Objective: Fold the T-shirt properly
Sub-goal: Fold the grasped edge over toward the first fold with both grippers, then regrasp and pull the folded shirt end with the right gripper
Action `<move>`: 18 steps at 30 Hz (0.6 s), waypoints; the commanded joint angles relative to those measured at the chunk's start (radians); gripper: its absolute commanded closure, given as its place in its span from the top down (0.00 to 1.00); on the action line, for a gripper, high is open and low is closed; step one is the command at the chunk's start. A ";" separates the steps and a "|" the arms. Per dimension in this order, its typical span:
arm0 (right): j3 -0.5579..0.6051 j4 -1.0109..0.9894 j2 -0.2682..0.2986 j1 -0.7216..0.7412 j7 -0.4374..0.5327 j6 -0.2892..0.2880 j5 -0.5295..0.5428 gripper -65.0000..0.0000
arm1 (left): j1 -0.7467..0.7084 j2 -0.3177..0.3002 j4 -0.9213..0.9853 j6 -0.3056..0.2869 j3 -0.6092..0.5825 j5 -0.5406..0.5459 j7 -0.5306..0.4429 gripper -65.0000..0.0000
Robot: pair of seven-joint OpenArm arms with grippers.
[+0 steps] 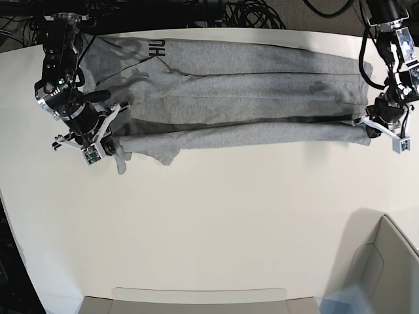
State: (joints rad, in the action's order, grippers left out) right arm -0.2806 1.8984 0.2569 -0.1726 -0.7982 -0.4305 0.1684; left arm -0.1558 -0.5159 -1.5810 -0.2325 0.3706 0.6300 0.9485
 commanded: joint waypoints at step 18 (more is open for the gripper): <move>-0.102 0.137 0.014 -0.135 0.021 -0.009 0.009 0.00 | -0.172 -0.022 -0.167 0.000 0.048 0.006 -0.015 0.00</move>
State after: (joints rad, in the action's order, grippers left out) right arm -0.3771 2.0144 0.2584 -0.3164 -0.7994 -0.4313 0.1738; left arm -0.3309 -0.5159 -1.7275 -0.2337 0.4004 0.6304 0.9497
